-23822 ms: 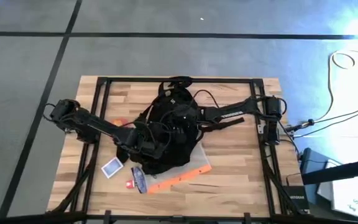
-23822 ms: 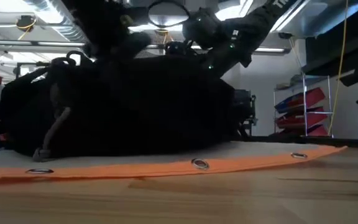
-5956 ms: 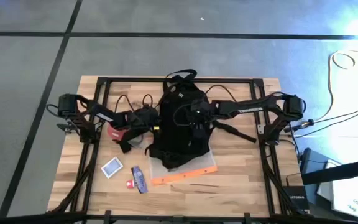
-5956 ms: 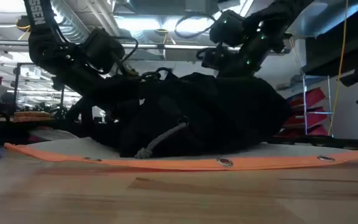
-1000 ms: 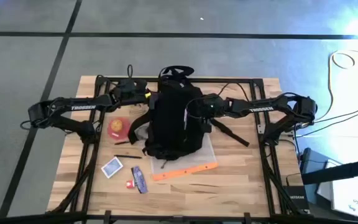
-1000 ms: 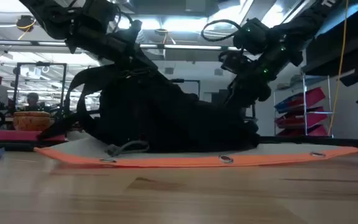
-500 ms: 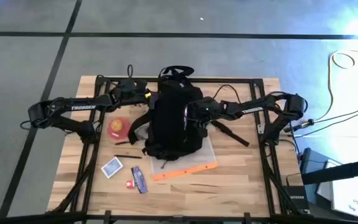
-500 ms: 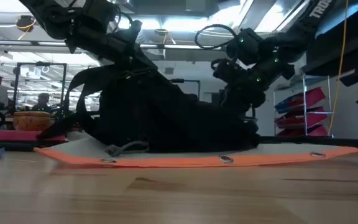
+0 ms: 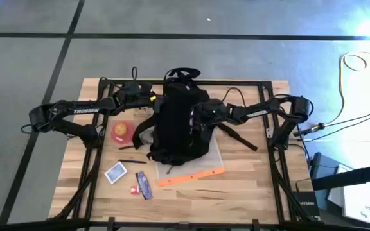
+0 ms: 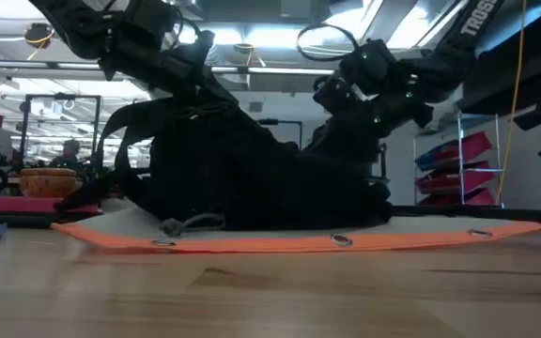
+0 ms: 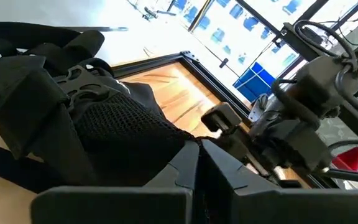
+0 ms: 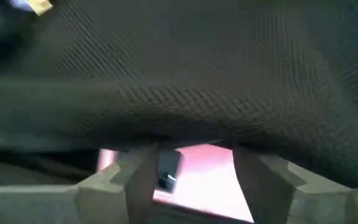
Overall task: Unpack backpack
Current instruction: Remove the pink cellphone from the black backpack
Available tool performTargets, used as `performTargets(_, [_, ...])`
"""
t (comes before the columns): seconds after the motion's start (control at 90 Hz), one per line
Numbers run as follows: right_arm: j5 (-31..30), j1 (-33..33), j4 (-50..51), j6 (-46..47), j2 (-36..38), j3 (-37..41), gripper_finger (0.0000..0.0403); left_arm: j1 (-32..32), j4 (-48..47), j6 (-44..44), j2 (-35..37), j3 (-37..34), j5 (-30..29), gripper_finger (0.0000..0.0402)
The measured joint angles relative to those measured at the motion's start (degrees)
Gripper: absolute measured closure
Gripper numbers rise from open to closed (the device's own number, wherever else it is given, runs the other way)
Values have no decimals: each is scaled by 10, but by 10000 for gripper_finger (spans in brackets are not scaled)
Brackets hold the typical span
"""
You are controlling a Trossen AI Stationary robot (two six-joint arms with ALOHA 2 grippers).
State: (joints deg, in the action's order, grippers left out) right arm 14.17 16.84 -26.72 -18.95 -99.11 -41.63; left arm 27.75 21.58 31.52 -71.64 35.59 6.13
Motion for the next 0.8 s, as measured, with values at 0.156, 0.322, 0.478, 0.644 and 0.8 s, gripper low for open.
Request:
performTargets(0.156, [-50,5,-2,-36,-14,-1,217,0,0,-1,0,0,0,401])
performTargets(0.322, [-33,4,-3,-10,-14,-28,217,0,1,0,0,0,0,401])
performTargets(0.478, [-25,4,-3,26,-14,-61,217,0,1,0,0,0,0,401])
performTargets(0.644, [-32,4,-5,29,-20,-85,217,0,1,0,0,1,-1,401])
performTargets(0.8, [-46,4,-8,7,-61,-108,217,0,1,0,0,1,-1,401])
